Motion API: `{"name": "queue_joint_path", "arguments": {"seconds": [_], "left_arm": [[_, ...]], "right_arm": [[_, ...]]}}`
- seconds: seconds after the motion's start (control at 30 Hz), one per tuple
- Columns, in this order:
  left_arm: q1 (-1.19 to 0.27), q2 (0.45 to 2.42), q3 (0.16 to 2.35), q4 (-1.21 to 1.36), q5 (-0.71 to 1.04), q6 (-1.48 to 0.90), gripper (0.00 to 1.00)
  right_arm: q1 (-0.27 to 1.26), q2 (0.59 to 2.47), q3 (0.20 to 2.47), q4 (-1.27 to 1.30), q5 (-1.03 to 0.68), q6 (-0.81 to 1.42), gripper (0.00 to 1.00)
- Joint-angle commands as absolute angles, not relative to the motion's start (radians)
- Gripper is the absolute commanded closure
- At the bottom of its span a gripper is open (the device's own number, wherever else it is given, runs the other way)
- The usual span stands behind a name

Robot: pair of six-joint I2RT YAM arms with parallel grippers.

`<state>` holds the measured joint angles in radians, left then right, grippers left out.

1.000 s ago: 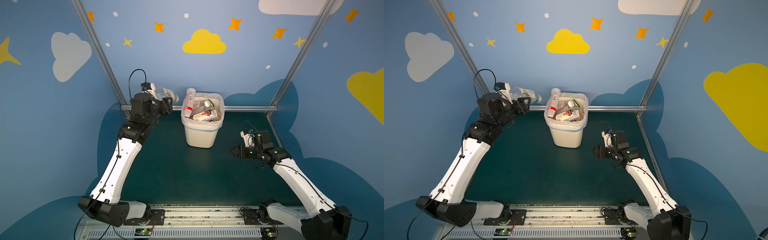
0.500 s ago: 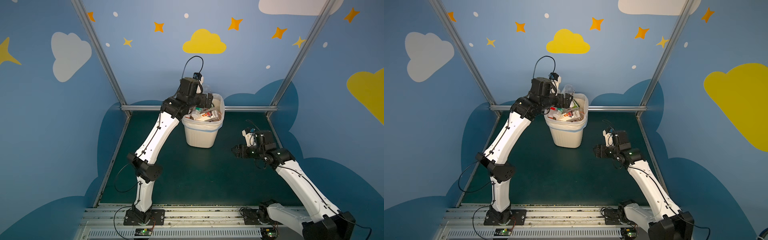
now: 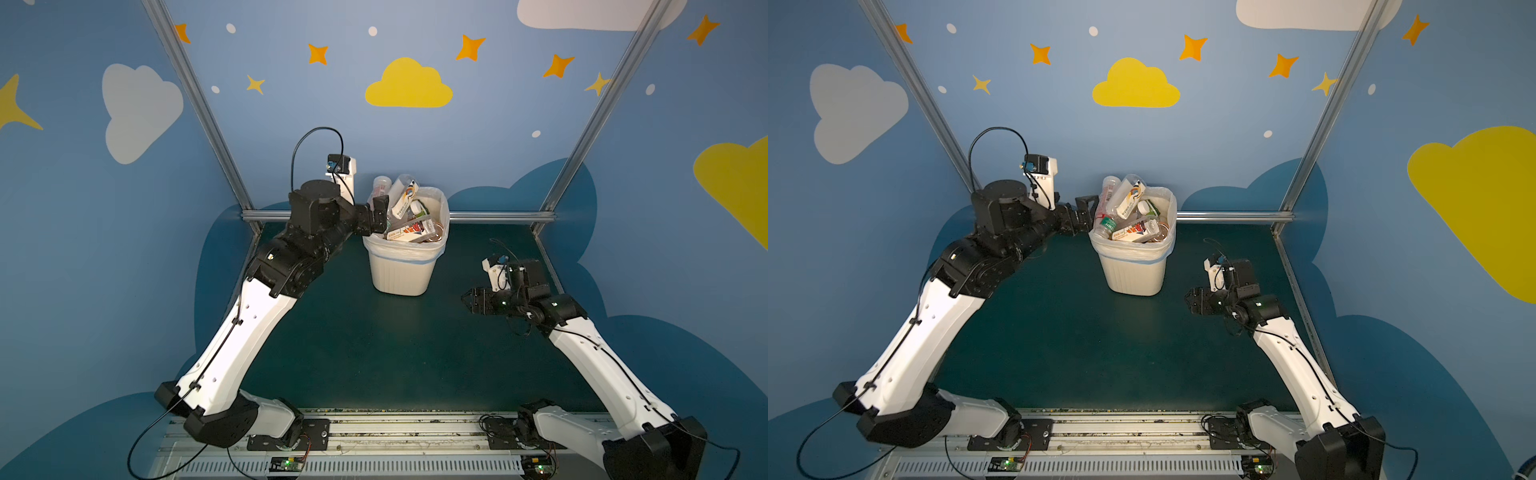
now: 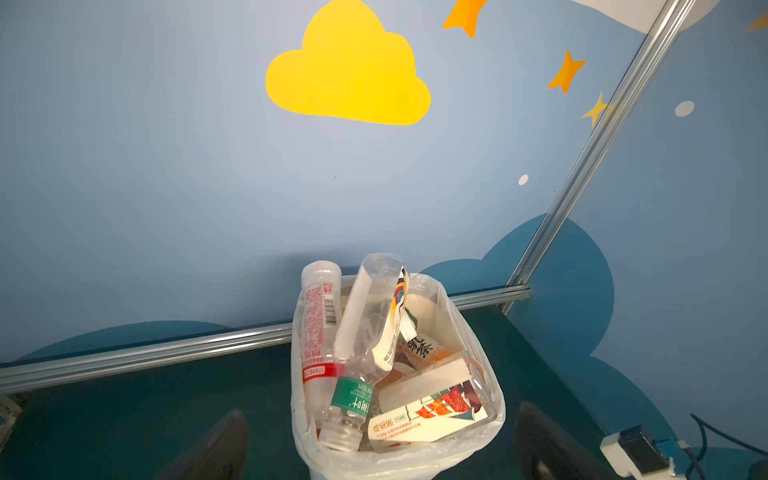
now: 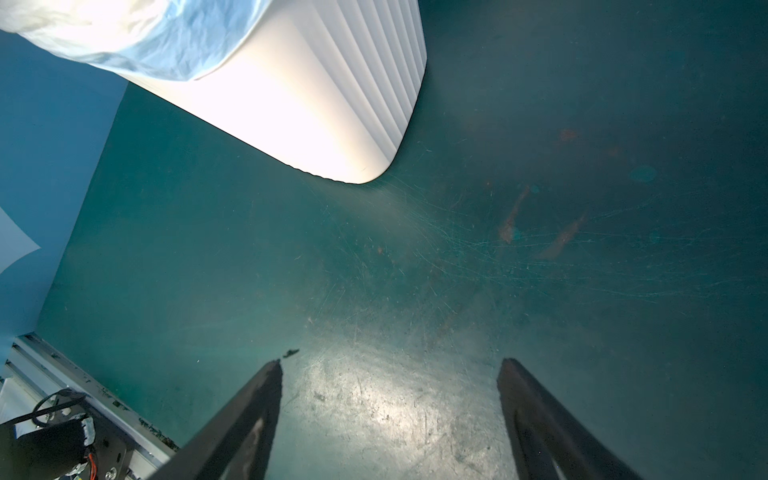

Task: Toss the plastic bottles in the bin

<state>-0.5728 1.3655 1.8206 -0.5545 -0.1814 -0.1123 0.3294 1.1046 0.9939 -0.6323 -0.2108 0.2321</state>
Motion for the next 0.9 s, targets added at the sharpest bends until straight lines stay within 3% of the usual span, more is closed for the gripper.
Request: {"name": "queue_joint_path", "arguments": {"seconds": [0.0, 0.4, 0.63, 0.87], "left_arm": [[-0.560, 1.295, 1.696, -0.567, -0.254, -0.143, 0.00], [-0.285, 0.883, 1.171, -0.615, -0.158, -0.322, 0.00], [-0.165, 0.855, 0.964, -0.561, -0.151, -0.343, 0.00], [-0.087, 0.888, 0.748, -0.294, -0.205, -0.352, 0.00]], "right_arm": [[0.332, 1.080, 1.010, -0.625, -0.211, 0.244, 0.17], [0.327, 0.991, 1.011, -0.690, -0.137, 0.247, 0.11], [0.316, 0.941, 1.000, -0.713, -0.084, 0.256, 0.06], [0.299, 0.953, 0.998, -0.724, -0.085, 0.264, 0.06]]}}
